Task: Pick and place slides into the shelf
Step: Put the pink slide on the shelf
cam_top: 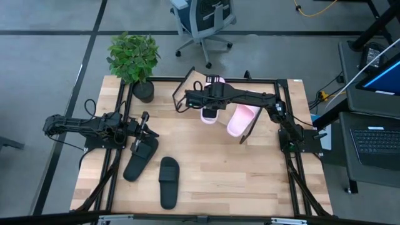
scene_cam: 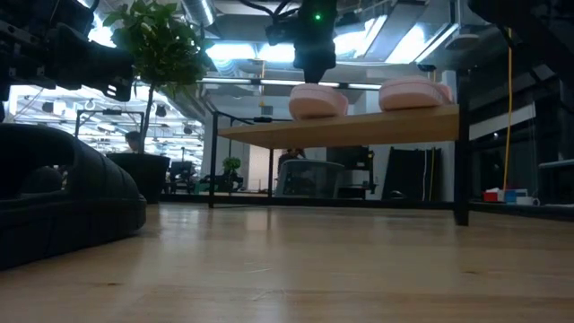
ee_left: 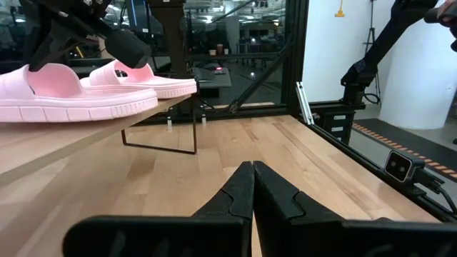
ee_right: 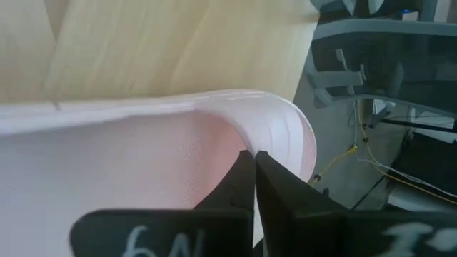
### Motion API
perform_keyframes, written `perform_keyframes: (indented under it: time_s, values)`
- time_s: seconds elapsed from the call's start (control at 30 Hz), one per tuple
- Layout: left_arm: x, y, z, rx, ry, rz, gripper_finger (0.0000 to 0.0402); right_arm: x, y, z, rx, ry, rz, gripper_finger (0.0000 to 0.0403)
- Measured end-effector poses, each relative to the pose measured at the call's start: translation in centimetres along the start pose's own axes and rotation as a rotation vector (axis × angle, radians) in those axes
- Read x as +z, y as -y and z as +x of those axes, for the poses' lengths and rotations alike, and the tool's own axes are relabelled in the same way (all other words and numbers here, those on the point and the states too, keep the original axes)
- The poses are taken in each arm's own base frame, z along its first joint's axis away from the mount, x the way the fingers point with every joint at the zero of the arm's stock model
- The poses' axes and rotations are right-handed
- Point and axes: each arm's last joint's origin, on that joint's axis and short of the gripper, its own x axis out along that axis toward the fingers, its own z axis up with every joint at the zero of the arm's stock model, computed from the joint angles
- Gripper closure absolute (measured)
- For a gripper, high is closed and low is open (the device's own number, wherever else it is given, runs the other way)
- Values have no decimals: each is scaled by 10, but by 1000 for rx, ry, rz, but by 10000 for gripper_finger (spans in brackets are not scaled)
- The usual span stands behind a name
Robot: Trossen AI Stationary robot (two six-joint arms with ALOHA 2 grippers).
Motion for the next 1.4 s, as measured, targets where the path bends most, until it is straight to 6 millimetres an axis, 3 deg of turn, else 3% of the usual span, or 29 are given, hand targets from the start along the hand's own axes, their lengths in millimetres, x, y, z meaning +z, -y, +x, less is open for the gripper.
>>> perform_keyframes:
  time_s: [0.2, 0.57, 0.77, 1.13, 1.27, 1.4]
  values:
    - [0, 0, 0, 0, 0, 0, 401, 3, 0, 0, -2, 27, 13, 387]
    - [0, 0, 0, 0, 0, 0, 401, 3, 0, 0, -6, 29, 25, 305]
    - [0, 0, 0, 0, 0, 0, 401, 3, 0, 0, -6, 25, 18, 288]
    - [0, 0, 0, 0, 0, 51, 401, 1, -11, -28, -140, 65, -64, 352]
    - [0, 0, 0, 1, 1, 53, 401, -9, -6, -56, -135, 129, -5, 391]
    - [1, -1, 0, 32, 8, 55, 401, -24, -3, -87, -103, 202, 117, 396]
